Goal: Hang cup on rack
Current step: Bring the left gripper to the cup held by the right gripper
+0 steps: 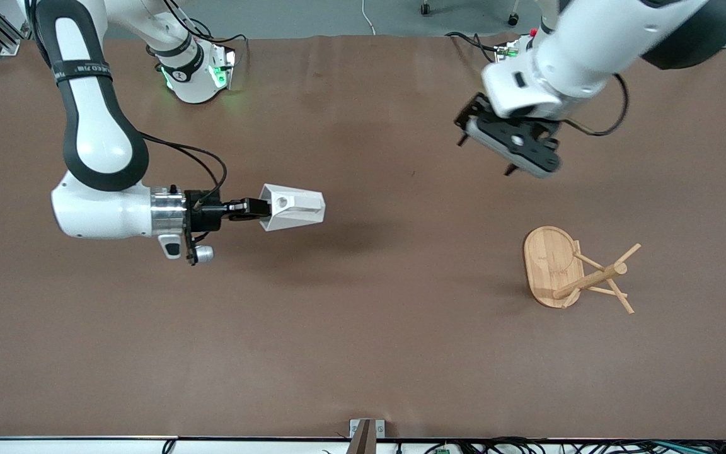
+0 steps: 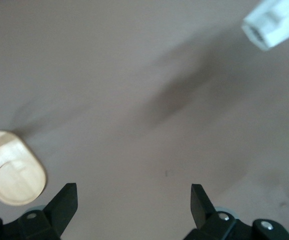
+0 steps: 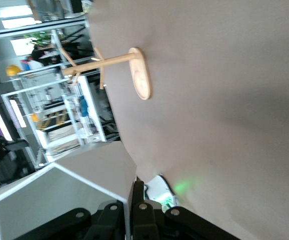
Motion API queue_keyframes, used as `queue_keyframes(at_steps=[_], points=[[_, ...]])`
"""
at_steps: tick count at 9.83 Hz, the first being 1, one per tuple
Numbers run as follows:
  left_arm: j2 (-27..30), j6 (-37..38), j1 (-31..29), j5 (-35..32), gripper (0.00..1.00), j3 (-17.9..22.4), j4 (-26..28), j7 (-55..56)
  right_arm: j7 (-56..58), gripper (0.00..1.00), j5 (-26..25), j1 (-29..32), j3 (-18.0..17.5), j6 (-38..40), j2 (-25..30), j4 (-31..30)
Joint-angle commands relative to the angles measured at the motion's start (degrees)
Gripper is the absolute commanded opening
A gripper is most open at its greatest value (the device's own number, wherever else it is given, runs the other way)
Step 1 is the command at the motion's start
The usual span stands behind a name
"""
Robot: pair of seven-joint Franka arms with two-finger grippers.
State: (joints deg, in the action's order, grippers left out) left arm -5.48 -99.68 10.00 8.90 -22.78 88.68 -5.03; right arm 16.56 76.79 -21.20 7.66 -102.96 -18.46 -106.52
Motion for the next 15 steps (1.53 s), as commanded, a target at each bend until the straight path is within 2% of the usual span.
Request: queue_keyframes(at_steps=[1,3,5,8,10,11,15], points=[[-2.3,-2.1,4.6,-0.2,1.0,0.0,0.1,-7.0,5.0,0.01,8.5,-2.9,0.4,-0.1,1.9,-5.2],[-5.3,-5.3,9.0,-0.7,1.0,0.1,-1.6,-12.8,5.1,0.01,12.2,-5.0,0.3,0.1,2.1,-5.9],[-9.9,-5.2,12.5,-6.9,1.0,0.0,-7.4,-13.8,5.5,0.0,12.9,-7.4,0.3,0.4,2.1,-6.0],[-13.1,-5.4,13.6,-7.4,1.0,0.0,-9.2,-20.5,7.9,0.0,14.3,-7.6,0.3,4.2,2.1,-7.0],[-13.9,-5.5,13.7,-6.4,1.0,-0.2,-9.1,-22.3,8.0,0.0,14.3,-7.6,0.3,4.2,2.2,-7.3],[-13.9,-5.5,14.9,-3.1,1.0,-0.1,-8.9,-21.1,8.0,0.0,14.3,-7.6,0.3,4.2,2.3,-7.3],[-15.1,-5.6,16.8,-3.1,1.0,0.0,-8.5,-18.4,8.2,0.0,14.8,-7.7,0.3,4.2,2.2,-7.3]])
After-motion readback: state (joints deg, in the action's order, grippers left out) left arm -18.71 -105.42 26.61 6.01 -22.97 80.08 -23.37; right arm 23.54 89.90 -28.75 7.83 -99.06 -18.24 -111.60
